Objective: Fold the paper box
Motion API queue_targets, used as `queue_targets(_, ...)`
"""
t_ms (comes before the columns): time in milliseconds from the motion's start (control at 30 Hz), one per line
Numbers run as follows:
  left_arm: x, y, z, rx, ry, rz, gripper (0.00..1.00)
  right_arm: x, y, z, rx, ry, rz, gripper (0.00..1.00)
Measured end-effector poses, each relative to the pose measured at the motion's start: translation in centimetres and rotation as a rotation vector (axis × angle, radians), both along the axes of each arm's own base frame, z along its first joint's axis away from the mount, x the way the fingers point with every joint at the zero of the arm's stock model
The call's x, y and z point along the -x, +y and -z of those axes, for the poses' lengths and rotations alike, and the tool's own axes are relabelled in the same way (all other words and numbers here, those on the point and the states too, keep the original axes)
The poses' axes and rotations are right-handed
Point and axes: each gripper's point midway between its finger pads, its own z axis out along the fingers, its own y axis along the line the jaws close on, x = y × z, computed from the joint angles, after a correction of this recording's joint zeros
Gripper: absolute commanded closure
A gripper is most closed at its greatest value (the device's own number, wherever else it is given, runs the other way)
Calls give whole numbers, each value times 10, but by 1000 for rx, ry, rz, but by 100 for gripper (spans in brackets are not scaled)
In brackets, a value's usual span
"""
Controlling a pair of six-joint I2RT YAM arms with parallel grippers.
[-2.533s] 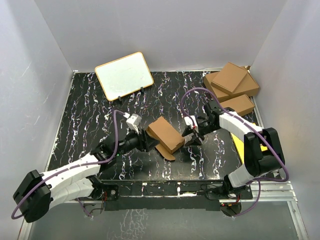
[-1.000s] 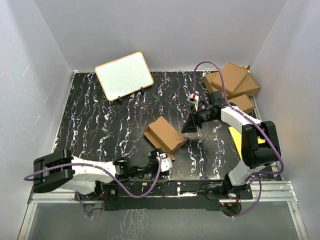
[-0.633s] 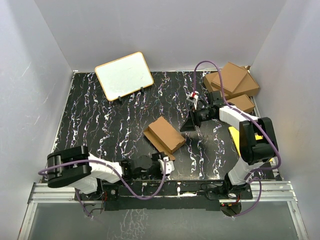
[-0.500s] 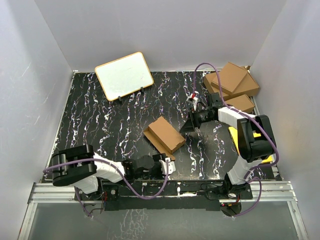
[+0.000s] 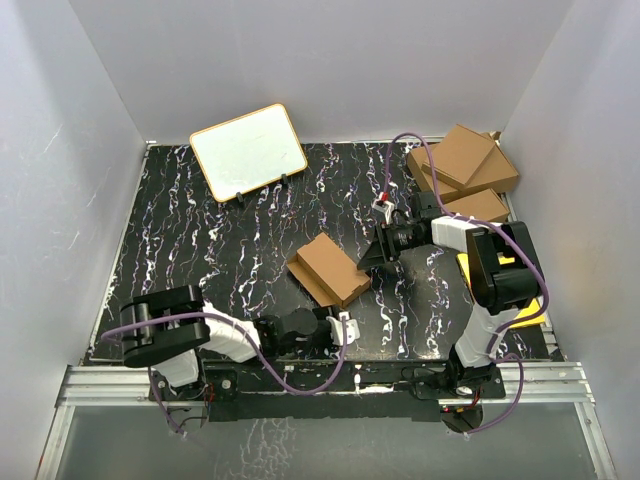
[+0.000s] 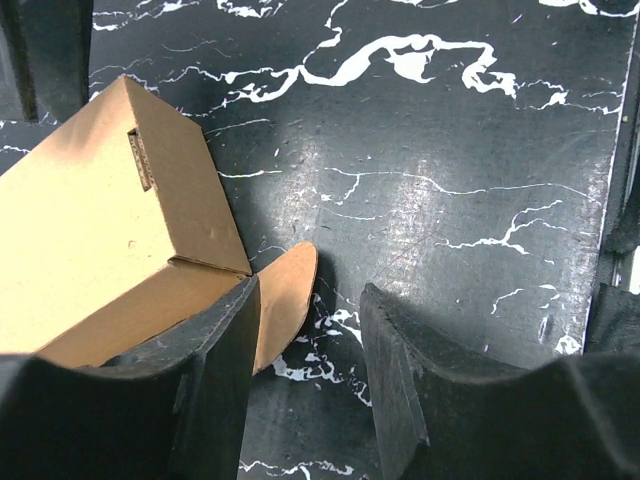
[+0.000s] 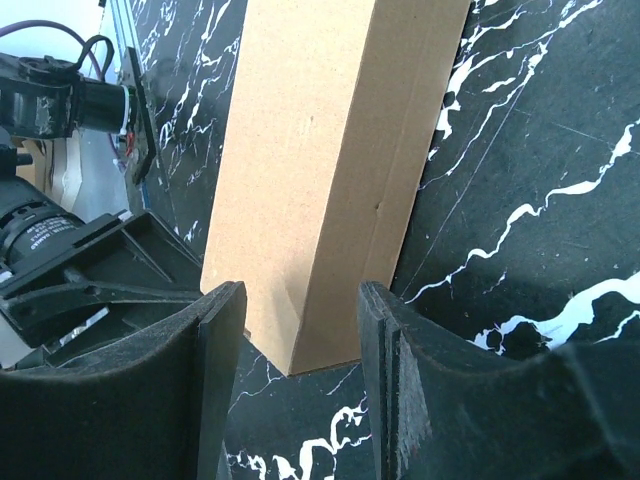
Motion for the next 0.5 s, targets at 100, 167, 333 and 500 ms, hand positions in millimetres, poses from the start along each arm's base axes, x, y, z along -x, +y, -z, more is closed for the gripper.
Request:
queue_targets(100, -1, -1, 6, -15, 3, -3, 59, 1, 1, 1, 0, 10, 1, 48)
queue_targets(167, -2, -1, 7, -19, 1, -9, 60, 1, 1, 1, 0, 9, 0, 48)
queue_targets(333, -7, -1, 4, -17, -11, -35, 64, 1, 2, 1, -1, 10, -3, 48)
queue_targets(500, -12, 1, 3, -16, -21, -63, 64, 3, 4, 3, 0, 18, -8, 48)
